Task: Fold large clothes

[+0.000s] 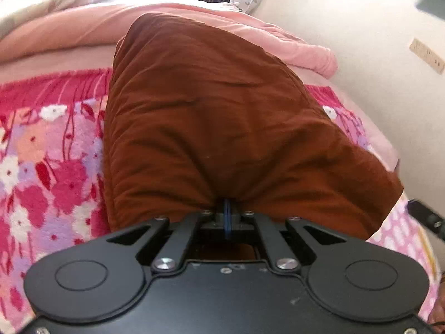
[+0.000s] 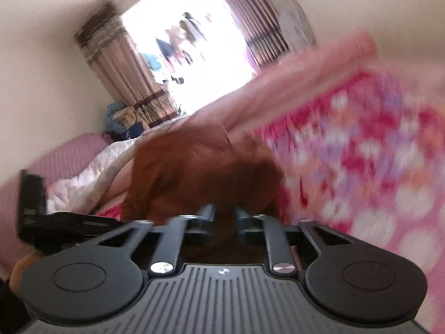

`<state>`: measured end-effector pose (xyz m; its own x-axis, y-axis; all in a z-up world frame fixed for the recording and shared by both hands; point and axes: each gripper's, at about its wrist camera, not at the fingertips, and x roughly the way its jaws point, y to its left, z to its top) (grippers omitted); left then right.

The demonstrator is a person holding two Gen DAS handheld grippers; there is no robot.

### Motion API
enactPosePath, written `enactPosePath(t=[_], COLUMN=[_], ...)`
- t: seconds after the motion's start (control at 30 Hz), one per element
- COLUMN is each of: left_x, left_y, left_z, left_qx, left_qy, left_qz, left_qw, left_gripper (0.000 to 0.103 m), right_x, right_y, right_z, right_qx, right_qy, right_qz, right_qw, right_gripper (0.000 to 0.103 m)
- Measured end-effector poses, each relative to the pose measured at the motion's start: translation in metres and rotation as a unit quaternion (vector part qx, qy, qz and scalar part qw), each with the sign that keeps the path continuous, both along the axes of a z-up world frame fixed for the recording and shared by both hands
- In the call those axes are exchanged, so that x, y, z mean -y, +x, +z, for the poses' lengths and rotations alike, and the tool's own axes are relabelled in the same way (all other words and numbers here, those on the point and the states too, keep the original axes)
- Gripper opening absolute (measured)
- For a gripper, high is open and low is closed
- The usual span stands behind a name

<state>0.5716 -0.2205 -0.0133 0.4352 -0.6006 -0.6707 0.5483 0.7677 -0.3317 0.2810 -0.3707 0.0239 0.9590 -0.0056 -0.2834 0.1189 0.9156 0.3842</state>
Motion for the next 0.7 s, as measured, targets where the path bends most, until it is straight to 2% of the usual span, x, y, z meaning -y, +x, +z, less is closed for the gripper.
enactPosePath(t=[0.03,0.07,0.13,0.2,0.33,0.43,0.5,0.53,0.6,0.67,0.7], left_x=[-0.002,-0.001,-0.001,-0.001,-0.002,-0.006,-0.017,-0.022,-0.026,-0.014,-0.004], left_y=[-0.002,-0.002,-0.002,-0.002,-0.001,0.004,0.009,0.011,0.015,0.032,0.045], left_z=[0.001,0.0,0.0,0.001,0.0,0.002,0.014,0.024,0.053,0.072,0.074], left_qx=[-0.002,-0.001,0.0,-0.001,-0.006,-0.005,-0.012,-0.008,0.042,0.074,0.069], left_qy=[-0.003,-0.003,-0.003,-0.004,-0.009,-0.024,-0.044,-0.055,-0.059,-0.037,-0.02], left_qz=[0.0,-0.001,0.0,0.0,-0.004,-0.014,-0.026,-0.028,-0.014,-0.007,-0.009], left_qw=[1.0,1.0,1.0,1.0,0.9999,0.9996,0.9986,0.9981,0.9973,0.9965,0.9974], left_gripper=[0.003,0.003,0.003,0.003,0.003,0.003,0.002,0.003,0.005,0.008,0.008], right_x=[-0.007,-0.013,-0.023,-0.027,-0.024,-0.021,-0.02,-0.021,-0.023,-0.022,-0.021], right_y=[0.001,0.003,0.023,0.052,0.101,0.109,0.11,0.111,0.114,0.117,0.118], right_z=[0.012,0.02,0.028,0.022,-0.016,-0.03,-0.03,-0.031,-0.029,-0.029,-0.029], right_qx=[0.003,0.01,-0.007,-0.049,-0.147,-0.148,-0.155,-0.16,-0.167,-0.17,-0.17], right_qy=[-0.024,-0.042,-0.072,-0.089,-0.096,-0.092,-0.1,-0.112,-0.124,-0.12,-0.111], right_qz=[0.0,0.005,0.026,0.03,0.036,0.035,0.043,0.05,0.059,0.066,0.068], right_qw=[1.0,0.999,0.997,0.994,0.984,0.984,0.982,0.979,0.976,0.976,0.977], right_gripper=[0.01,0.009,0.005,0.002,0.0,0.0,0.0,0.0,0.0,0.0,0.0])
